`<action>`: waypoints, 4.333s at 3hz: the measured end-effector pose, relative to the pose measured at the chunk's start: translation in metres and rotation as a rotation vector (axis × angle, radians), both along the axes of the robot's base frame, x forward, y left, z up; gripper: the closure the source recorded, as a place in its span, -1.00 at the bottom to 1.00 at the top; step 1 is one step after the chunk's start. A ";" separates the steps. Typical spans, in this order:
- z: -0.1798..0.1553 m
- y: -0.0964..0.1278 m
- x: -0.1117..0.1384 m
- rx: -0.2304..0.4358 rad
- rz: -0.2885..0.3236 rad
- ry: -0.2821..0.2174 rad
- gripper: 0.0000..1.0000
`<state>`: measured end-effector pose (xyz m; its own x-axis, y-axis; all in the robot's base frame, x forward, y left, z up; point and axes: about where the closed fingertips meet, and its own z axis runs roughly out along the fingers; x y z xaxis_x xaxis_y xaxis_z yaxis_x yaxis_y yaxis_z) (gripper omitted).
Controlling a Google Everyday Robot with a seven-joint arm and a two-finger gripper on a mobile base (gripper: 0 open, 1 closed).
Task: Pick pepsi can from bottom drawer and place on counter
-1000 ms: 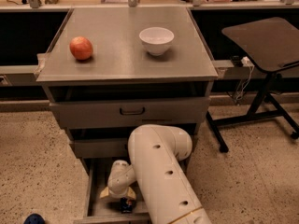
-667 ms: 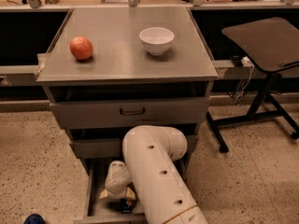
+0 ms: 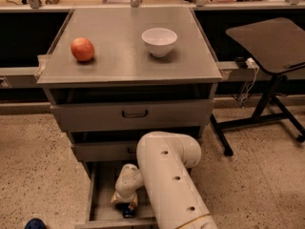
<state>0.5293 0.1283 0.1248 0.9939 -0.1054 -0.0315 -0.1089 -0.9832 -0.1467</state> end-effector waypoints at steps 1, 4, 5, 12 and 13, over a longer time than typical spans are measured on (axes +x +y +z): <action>-0.003 -0.003 0.000 0.033 -0.006 0.007 -0.05; -0.011 -0.007 -0.001 0.034 -0.011 0.037 1.00; -0.011 -0.007 -0.001 0.034 -0.011 0.036 1.00; 0.263 -0.235 -0.116 0.485 0.372 -0.560 1.00; 0.320 -0.292 -0.127 0.487 0.410 -0.697 1.00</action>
Offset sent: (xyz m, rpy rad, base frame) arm 0.0047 -0.0061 -0.0172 0.0366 0.0299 -0.0086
